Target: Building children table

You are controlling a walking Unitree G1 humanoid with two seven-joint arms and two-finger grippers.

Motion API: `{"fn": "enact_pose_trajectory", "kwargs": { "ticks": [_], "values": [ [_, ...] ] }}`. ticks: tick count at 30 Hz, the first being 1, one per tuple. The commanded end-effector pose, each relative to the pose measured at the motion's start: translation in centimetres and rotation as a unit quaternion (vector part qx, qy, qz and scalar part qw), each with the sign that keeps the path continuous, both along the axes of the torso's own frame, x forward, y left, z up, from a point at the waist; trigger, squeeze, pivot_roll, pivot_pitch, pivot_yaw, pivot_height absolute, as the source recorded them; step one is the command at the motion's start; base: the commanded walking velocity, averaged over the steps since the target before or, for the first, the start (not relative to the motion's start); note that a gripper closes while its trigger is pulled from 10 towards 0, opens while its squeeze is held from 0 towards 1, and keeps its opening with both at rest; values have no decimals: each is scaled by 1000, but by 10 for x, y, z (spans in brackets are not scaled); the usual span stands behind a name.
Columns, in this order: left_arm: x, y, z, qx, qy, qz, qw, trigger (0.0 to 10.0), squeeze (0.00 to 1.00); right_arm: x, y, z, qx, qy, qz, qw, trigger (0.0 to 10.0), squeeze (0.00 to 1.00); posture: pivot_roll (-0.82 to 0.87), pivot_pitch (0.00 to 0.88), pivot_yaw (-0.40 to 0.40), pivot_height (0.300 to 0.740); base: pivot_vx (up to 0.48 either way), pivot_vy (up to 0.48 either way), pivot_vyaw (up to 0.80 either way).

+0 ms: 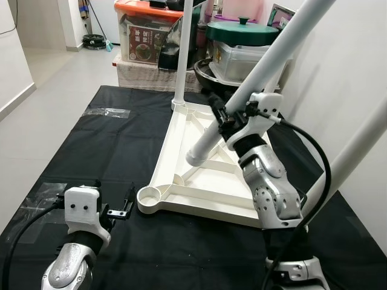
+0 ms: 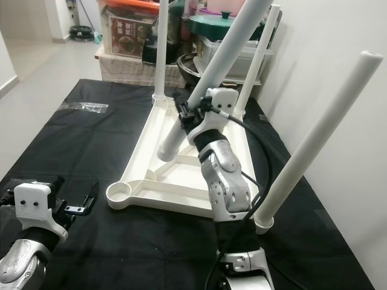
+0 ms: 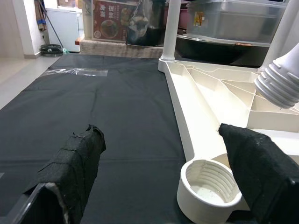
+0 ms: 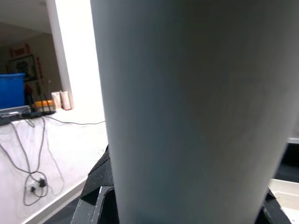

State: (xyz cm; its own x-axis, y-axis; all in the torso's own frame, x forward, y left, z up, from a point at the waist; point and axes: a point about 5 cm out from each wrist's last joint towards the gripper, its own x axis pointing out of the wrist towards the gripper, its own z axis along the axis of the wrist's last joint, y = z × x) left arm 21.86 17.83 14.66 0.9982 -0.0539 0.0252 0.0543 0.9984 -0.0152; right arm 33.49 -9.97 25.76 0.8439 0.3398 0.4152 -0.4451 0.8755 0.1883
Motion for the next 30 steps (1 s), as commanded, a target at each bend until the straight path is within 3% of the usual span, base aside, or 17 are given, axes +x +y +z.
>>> {"fn": "enact_pose_trajectory", "kwargs": {
  "ticks": [1,7,20,30],
  "values": [
    [0,0,-3,4,9,-2,1000,10000,0,-4,-2,5,9,-10,11,1000,10000,0,63,0,-110,740,0,0,0],
    [0,-1,-4,0,8,-6,1000,10000,0,-6,1,7,13,-12,36,999,10000,0,64,0,-112,740,0,109,0],
    [2,-4,-3,0,3,-13,1000,10000,0,-8,6,7,9,-7,61,998,10000,0,63,0,-113,740,0,441,-124],
    [2,-3,-3,7,-2,-8,1000,10000,0,-11,14,4,-4,-5,96,995,10000,0,66,0,-115,740,0,0,0]
  ]
}}
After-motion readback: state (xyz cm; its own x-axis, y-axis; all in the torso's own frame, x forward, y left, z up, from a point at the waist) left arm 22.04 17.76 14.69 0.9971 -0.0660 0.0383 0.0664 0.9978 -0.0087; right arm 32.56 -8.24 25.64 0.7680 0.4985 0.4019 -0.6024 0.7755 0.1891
